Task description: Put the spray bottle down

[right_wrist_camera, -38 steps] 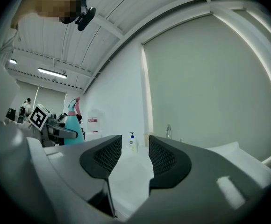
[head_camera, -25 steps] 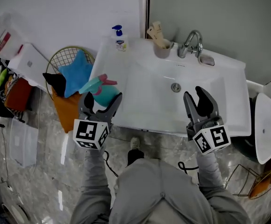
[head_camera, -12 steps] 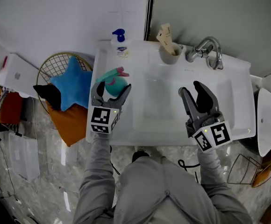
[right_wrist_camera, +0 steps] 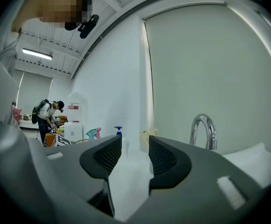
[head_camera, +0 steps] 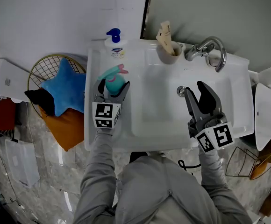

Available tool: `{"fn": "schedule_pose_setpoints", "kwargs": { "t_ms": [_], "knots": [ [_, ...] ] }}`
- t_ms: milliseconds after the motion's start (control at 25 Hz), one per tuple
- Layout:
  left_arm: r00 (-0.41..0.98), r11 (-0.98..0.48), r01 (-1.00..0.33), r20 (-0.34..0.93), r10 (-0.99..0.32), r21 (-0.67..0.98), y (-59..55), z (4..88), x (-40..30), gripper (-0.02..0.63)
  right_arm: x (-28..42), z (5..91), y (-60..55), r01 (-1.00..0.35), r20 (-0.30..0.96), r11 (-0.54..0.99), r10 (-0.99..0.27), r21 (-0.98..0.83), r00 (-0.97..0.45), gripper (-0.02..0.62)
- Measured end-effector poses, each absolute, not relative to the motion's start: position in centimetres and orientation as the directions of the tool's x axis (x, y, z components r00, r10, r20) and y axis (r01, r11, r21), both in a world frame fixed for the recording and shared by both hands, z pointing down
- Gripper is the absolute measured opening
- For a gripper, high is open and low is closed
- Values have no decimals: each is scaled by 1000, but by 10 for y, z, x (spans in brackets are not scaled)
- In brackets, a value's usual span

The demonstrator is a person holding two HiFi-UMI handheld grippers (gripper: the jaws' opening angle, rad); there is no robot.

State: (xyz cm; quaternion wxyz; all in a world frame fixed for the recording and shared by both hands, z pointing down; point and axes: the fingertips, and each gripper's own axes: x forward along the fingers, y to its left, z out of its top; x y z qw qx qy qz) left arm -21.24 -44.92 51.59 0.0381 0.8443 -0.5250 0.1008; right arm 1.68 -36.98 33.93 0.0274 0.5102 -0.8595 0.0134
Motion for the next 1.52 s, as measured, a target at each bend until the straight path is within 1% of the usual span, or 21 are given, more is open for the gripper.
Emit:
{"fn": "schedule_pose_setpoints", "kwargs": {
  "t_ms": [480,1040,1200,1520],
  "knots": [
    [424,-452,-889,245,-872,-70,-454,535,-214,436,11,341,-382,-876,70,483,-874,5,-481,179],
    [455,-486,-873,279,-846,-49,-450,536,-209,437,11,338,-383,-873,59,487,-872,6,-486,179],
    [466,-492,-870,267,-843,-35,-449,532,-207,439,14,337,-381,-874,54,485,-873,7,-484,179],
    [458,-486,-871,248,-854,-68,-442,518,-212,439,15,332,-372,-873,37,488,-872,3,-488,179]
  ]
}}
